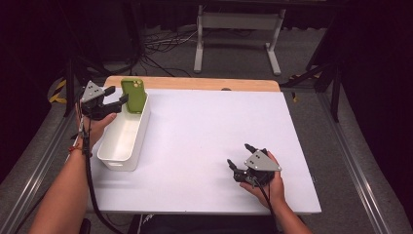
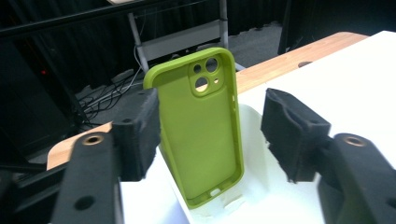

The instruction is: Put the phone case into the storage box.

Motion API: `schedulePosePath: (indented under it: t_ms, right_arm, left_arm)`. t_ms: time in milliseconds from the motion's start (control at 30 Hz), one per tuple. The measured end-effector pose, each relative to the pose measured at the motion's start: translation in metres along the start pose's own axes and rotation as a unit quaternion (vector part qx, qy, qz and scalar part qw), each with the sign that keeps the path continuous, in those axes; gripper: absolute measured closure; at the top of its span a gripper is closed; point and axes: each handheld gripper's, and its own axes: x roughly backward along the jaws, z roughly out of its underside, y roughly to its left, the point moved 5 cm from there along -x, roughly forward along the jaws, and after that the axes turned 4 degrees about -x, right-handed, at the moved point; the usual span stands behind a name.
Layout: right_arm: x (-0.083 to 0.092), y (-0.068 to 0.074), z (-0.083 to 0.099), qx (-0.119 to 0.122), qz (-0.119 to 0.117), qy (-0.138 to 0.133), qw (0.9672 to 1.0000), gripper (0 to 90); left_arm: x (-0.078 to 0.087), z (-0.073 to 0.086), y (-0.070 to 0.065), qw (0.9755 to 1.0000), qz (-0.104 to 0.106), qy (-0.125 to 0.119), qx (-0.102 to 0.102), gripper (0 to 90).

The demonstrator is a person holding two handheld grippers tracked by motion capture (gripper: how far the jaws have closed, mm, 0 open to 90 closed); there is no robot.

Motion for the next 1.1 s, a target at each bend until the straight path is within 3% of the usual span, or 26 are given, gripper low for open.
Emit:
schedulePosePath:
  t_ms: [300, 500, 1100]
  right_arm:
    - [0.002, -0.002, -0.001, -0.001, 0.004, -0.006, 1.0000, 23.3]
    - [0.002, 0.000, -0.002, 0.007, 0.001, -0.004, 1.0000, 23.2]
    - [0.003, 0.001, -0.002, 0.011, -0.003, -0.003, 0.9999, 22.9]
  left_arm:
    - [0.004, -0.003, -0.010, 0.9999, 0.006, -0.008, 0.003, 26.5]
    - [0.008, -0.006, -0.018, 0.9999, 0.005, -0.010, -0.009, 21.6]
    - [0.029, -0.021, -0.036, 0.9981, 0.029, -0.053, -0.011, 12.2]
